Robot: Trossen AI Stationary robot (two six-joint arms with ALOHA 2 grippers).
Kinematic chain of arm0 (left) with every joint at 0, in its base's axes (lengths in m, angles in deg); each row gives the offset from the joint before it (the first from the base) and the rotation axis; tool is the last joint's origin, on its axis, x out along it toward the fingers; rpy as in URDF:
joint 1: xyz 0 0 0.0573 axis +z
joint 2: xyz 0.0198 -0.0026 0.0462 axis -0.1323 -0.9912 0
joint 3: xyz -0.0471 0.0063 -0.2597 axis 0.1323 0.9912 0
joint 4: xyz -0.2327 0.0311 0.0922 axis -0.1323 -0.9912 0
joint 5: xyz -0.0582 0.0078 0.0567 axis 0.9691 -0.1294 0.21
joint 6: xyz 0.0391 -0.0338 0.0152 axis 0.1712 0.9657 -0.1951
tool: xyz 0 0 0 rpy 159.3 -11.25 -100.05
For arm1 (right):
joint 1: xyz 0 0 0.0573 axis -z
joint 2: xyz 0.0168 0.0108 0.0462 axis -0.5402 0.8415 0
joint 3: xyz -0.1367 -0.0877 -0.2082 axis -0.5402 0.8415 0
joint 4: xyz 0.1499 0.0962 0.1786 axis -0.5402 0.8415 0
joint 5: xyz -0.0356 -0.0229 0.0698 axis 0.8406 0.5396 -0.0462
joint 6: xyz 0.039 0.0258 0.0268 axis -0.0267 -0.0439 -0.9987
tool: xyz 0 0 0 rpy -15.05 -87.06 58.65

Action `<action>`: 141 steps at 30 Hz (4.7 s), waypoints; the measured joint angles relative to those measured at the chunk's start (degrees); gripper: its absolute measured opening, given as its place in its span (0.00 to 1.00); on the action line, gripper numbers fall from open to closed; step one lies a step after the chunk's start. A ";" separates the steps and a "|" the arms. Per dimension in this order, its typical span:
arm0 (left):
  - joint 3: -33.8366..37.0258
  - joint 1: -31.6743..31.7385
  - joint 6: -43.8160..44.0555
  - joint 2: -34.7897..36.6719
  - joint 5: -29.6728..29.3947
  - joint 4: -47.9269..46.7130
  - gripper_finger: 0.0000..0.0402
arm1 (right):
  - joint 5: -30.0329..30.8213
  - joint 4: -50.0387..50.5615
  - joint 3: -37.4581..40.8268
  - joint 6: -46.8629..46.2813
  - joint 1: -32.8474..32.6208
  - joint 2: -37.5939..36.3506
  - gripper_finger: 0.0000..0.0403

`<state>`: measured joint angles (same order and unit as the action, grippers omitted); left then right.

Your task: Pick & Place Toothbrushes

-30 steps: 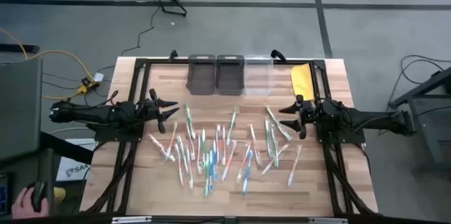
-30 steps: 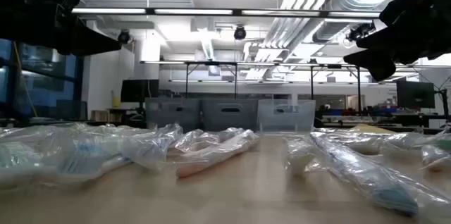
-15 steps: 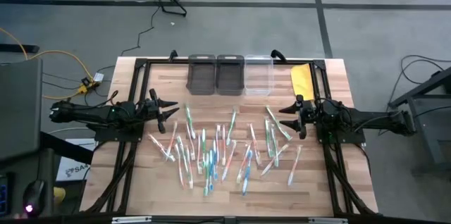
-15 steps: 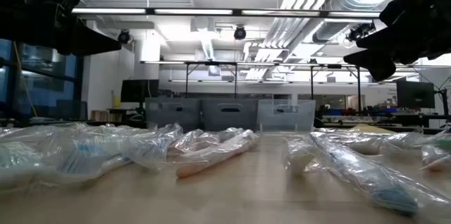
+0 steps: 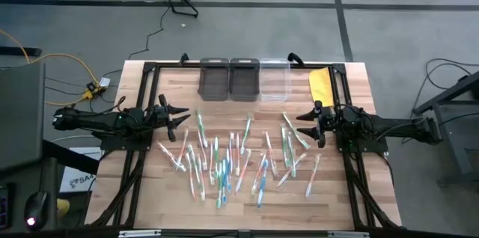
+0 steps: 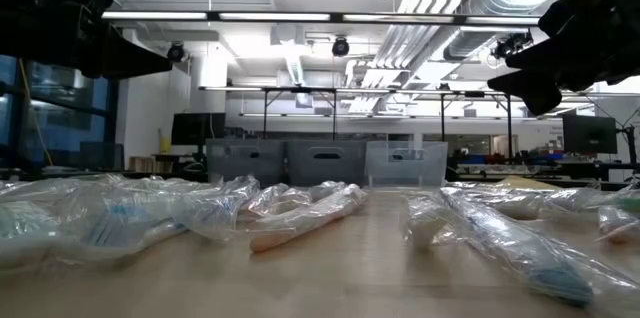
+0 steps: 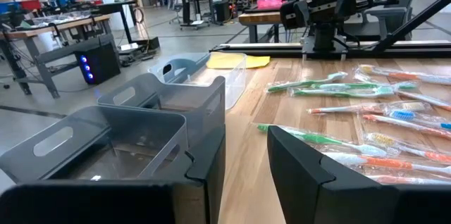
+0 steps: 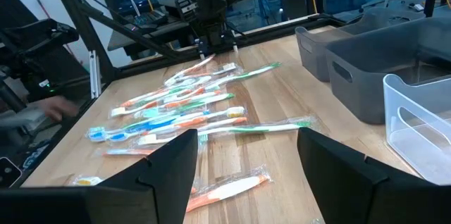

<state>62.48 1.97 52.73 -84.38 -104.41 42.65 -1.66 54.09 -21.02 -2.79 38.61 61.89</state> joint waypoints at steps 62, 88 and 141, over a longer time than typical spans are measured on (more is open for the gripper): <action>0.00 -0.01 -0.01 0.00 0.00 -0.01 0.25 | 24.18 27.91 -23.53 -30.44 -4.62 32.73 0.59; 0.00 0.01 -0.01 -0.01 0.00 0.00 0.25 | 47.54 20.18 -23.65 -43.54 -23.93 66.24 0.59; 0.00 0.01 -0.01 0.00 -0.01 0.00 0.25 | 31.71 18.77 -42.68 -20.56 -0.19 61.28 0.03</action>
<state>62.48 1.98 52.73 -84.38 -104.42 42.65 30.05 72.86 -63.70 -23.36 38.42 123.17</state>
